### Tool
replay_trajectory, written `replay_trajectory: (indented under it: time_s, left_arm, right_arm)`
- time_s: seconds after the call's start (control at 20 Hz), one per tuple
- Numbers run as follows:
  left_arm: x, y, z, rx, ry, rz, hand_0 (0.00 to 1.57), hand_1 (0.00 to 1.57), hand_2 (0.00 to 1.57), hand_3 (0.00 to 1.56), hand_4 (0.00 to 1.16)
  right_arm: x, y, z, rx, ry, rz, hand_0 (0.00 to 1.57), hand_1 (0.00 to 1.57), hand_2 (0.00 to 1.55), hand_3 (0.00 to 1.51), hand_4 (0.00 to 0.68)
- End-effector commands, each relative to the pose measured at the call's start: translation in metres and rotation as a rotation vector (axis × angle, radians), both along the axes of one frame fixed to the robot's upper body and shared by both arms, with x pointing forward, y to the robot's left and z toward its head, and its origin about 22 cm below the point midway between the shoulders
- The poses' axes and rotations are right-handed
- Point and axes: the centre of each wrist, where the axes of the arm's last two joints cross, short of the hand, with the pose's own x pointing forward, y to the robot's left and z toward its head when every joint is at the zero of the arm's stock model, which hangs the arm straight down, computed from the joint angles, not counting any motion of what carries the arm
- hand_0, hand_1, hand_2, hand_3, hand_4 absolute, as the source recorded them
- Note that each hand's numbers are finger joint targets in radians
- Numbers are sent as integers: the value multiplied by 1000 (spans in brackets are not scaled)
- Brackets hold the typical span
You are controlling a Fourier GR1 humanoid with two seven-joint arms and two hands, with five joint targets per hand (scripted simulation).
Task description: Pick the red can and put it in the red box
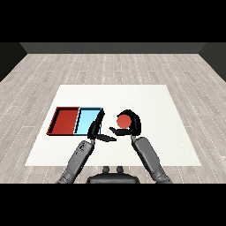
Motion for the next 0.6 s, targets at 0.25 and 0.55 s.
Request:
replay_trajectory:
  time_s: [0.25, 0.55]
  left_arm:
    - [-18, -7, -17, -2, 30, -13, 0, 0, 0, 0, 0]
    - [14, -28, -9, -30, 54, -30, 0, 0, 0, 0, 0]
  right_arm:
    - [8, 16, 26, 8, -24, 27, 1463, 1463, 1427, 1384, 654]
    - [-14, 27, 23, 13, -39, 47, 1473, 1473, 1441, 1386, 676]
